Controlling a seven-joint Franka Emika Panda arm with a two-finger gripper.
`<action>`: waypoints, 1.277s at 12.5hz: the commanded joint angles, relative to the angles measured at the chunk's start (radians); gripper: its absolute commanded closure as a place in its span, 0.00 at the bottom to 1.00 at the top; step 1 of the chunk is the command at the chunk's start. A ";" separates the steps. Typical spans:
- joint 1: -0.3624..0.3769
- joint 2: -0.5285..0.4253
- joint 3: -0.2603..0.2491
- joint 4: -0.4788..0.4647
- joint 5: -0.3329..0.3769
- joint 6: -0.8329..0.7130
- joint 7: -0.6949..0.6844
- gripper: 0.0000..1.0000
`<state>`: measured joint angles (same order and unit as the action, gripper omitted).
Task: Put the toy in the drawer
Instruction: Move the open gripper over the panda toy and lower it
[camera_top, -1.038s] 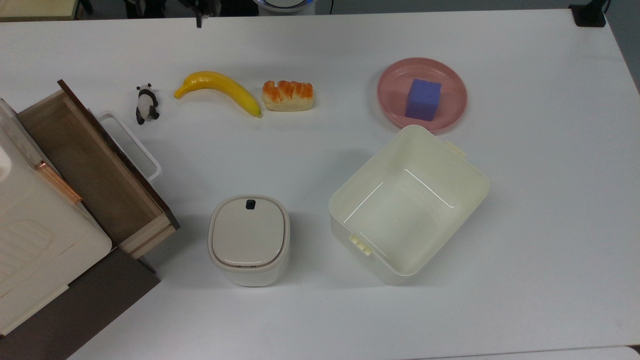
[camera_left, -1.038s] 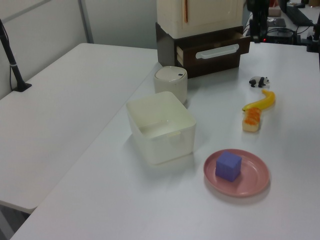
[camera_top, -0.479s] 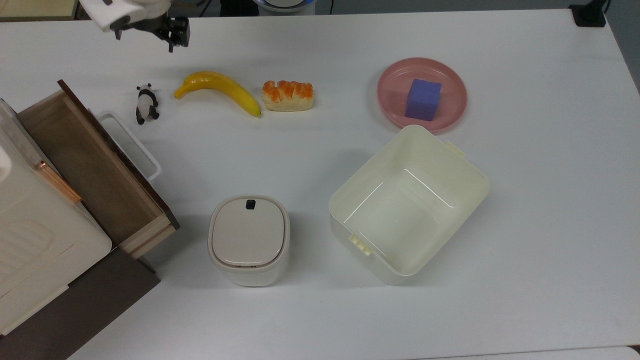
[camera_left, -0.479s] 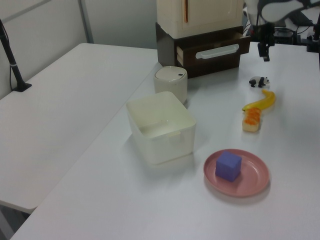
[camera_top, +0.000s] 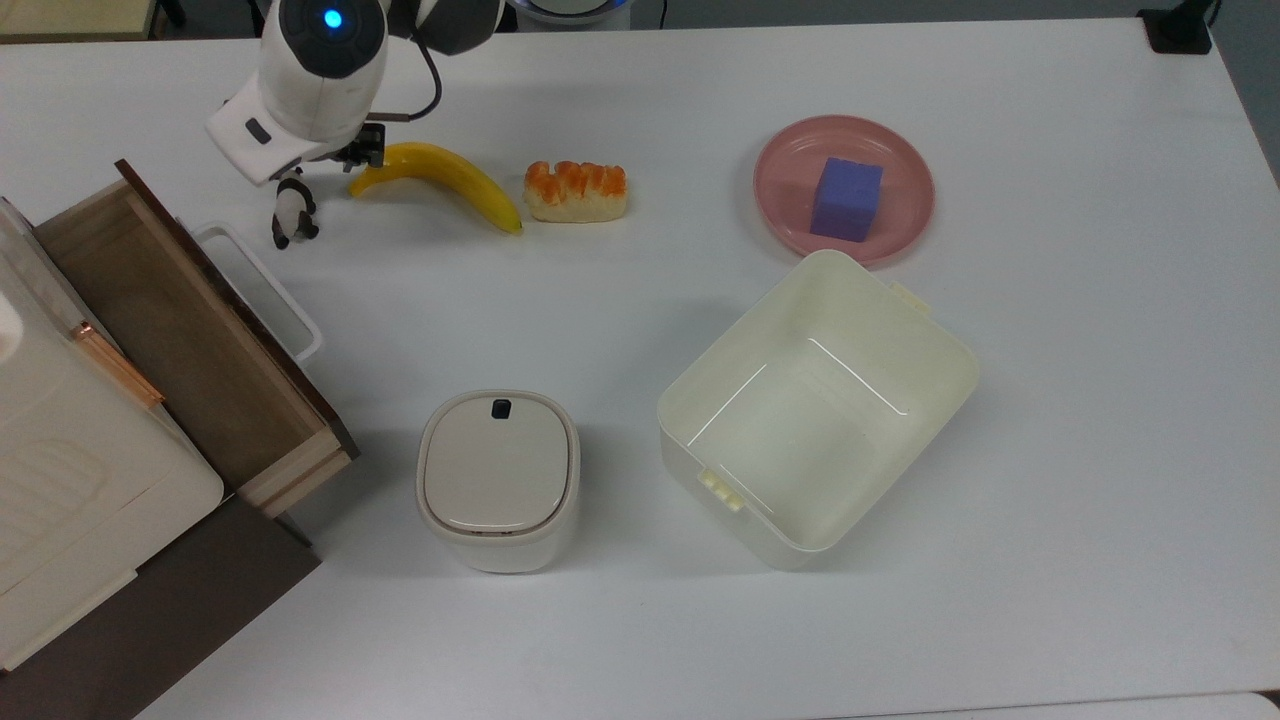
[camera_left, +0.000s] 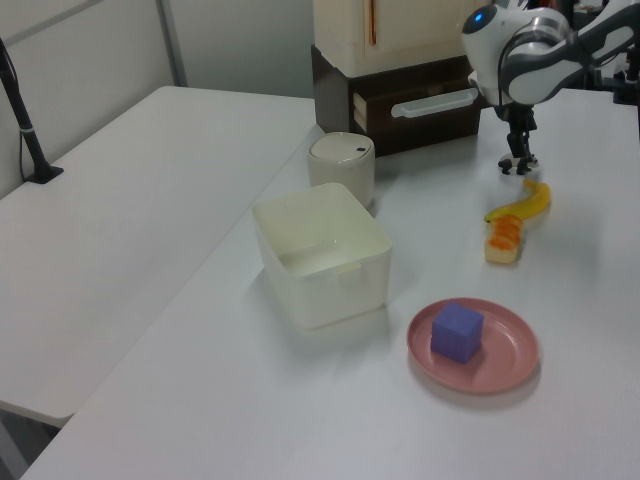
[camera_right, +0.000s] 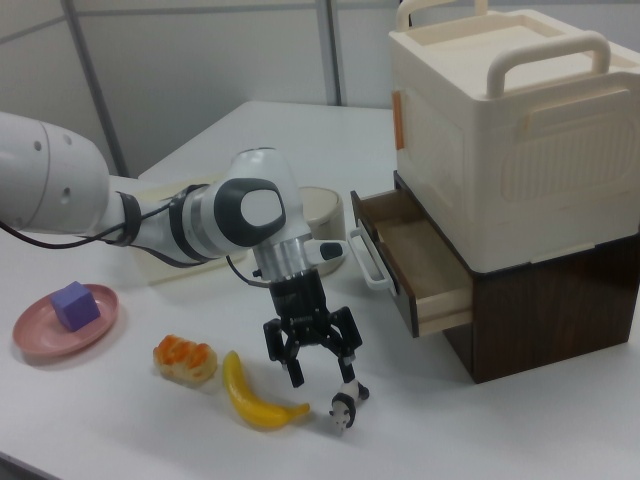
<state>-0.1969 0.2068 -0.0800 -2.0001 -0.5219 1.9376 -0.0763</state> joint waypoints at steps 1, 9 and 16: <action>-0.022 0.014 -0.004 0.000 -0.033 0.018 -0.005 0.03; -0.050 0.121 0.002 0.075 -0.083 0.018 -0.003 0.00; -0.050 0.143 0.008 0.081 -0.078 0.018 -0.003 1.00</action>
<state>-0.2471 0.3408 -0.0750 -1.9235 -0.5862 1.9411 -0.0768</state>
